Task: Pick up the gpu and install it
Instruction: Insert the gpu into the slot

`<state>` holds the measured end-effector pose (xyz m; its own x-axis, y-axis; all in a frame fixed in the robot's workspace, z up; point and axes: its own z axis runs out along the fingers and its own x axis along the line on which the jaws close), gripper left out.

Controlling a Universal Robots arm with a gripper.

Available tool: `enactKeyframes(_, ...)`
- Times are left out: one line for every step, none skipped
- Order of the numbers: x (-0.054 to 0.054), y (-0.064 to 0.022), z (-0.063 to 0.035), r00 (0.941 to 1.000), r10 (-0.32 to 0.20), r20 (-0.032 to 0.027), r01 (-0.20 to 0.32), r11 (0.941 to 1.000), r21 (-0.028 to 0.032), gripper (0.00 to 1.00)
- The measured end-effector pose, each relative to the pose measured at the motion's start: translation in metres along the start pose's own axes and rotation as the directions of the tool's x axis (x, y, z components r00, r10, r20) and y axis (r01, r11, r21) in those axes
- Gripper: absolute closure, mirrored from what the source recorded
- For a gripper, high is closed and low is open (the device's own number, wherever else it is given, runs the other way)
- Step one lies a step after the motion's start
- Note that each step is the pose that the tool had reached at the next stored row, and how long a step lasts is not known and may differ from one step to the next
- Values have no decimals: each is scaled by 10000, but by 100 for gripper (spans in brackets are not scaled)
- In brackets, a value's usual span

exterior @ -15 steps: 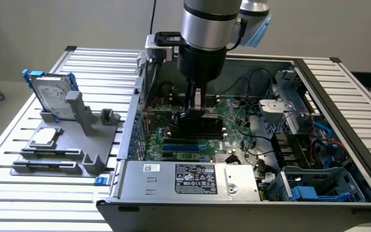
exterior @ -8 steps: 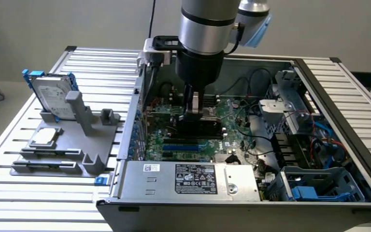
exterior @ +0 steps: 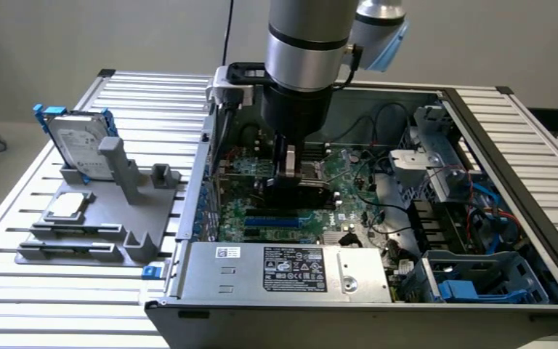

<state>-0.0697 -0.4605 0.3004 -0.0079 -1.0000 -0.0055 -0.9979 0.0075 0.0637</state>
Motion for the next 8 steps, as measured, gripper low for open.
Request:
enactKeyframes(2, 1, 12, 10000, 0, 1, 0, 10000, 1, 73)
enactKeyframes(5, 3, 20, 10000, 0, 2, 0, 10000, 0, 73)
enactKeyframes(9, 4, 29, 10000, 0, 5, 0, 10000, 0, 73)
enactKeyframes(13, 5, 40, 10000, 0, 9, 0, 10000, 0, 73)
enactKeyframes(17, 7, 49, 10000, 0, 12, 0, 10000, 0, 73)
enactKeyframes(21, 8, 57, 10000, 0, 16, 0, 10000, 0, 73)
enactKeyframes(26, 10, 66, 10000, 1, 20, -1, 10000, 0, 73)
enactKeyframes(32, 12, 73, 10000, 1, 26, -1, 10000, 0, 73)
